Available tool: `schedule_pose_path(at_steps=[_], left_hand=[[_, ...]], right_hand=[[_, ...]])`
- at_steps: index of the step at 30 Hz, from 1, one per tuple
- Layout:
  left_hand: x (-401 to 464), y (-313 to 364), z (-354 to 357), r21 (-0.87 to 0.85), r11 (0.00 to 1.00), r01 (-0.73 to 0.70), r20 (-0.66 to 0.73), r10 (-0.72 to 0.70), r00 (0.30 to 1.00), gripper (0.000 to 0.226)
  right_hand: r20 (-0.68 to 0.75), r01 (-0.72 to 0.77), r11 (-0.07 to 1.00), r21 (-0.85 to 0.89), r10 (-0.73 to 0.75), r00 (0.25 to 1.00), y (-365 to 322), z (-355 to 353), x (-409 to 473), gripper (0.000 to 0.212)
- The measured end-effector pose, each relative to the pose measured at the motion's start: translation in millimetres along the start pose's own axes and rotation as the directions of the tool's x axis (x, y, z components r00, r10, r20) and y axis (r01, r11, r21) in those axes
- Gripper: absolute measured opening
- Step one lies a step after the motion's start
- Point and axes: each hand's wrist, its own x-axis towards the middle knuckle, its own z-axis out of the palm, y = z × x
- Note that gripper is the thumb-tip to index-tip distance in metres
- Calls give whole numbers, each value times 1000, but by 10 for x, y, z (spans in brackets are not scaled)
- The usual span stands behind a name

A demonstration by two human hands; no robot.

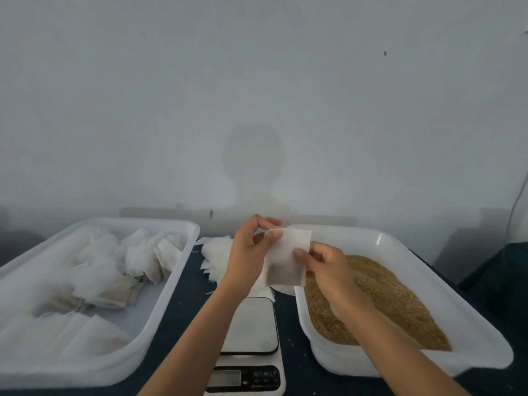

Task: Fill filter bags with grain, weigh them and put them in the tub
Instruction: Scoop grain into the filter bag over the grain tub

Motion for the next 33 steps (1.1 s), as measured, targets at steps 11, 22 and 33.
schedule_pose_path(at_steps=[11,22,33], left_hand=[[-489,-430,-651,216,964,157,-91,-140,986,16],[-462,-919,-718,556,770,312,-205,-237,950,41],[-504,-1154,-783,551,793,259,-231,-152,961,26]], right_hand=[[-71,37,989,-141,-48,996,406,823,-98,32],[-109,85,938,-335,-128,986,941,856,-84,39],[-27,153,944,-292,-169,985,1231,680,-48,16]])
